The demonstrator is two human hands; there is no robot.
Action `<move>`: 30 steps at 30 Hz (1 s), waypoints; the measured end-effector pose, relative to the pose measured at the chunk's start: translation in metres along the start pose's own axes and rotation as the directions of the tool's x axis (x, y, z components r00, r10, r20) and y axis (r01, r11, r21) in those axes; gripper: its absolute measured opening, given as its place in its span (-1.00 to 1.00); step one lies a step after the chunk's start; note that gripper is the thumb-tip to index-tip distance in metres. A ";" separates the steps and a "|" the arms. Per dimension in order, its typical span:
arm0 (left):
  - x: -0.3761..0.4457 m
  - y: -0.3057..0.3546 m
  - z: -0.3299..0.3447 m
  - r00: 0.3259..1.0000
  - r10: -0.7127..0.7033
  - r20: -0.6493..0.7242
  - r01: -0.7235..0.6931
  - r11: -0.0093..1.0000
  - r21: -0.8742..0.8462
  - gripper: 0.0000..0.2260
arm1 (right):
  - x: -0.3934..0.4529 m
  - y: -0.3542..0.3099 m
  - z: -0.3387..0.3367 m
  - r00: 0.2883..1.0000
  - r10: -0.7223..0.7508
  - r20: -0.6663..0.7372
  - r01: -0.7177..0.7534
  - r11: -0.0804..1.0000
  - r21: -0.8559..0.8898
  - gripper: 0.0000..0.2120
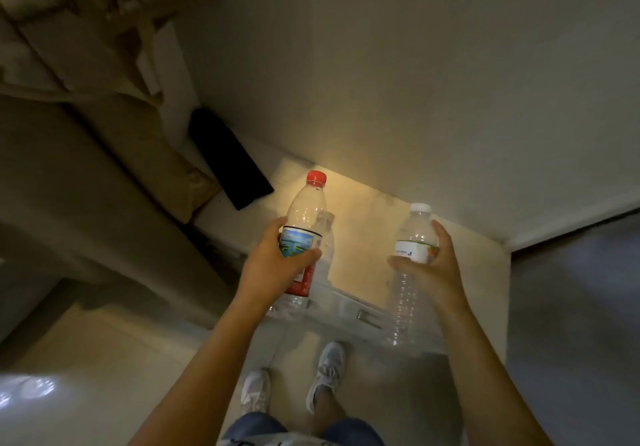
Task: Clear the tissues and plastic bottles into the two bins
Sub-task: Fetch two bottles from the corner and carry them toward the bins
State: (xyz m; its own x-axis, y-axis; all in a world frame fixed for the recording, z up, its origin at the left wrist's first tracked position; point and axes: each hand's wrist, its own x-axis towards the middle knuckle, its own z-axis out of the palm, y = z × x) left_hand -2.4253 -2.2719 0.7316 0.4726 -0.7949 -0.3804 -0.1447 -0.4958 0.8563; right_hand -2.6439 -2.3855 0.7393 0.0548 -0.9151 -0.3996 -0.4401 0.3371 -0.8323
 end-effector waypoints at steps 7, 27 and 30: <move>-0.058 -0.003 -0.095 0.993 0.054 -0.107 -0.075 0.975 -0.208 -0.49 | -0.083 -0.073 0.069 0.974 -0.118 0.195 0.062 0.960 0.273 -0.28; -0.242 0.029 -0.170 0.917 -0.093 -0.389 -0.189 0.756 -0.627 -0.50 | -0.203 -0.149 0.077 0.641 -0.430 0.636 0.258 0.901 0.349 -0.28; -0.273 0.022 -0.156 0.873 -0.141 -0.467 -0.227 0.731 -0.643 -0.47 | -0.211 -0.143 0.076 0.553 -0.444 0.704 0.277 0.896 0.347 -0.27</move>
State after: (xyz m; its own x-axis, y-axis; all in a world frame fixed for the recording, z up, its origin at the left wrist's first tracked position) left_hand -2.4219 -2.0111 0.9088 0.8390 -0.4608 -0.2893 0.3465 0.0425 0.9371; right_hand -2.5245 -2.2238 0.9134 0.8573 -0.5002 -0.1219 -0.0678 0.1251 -0.9898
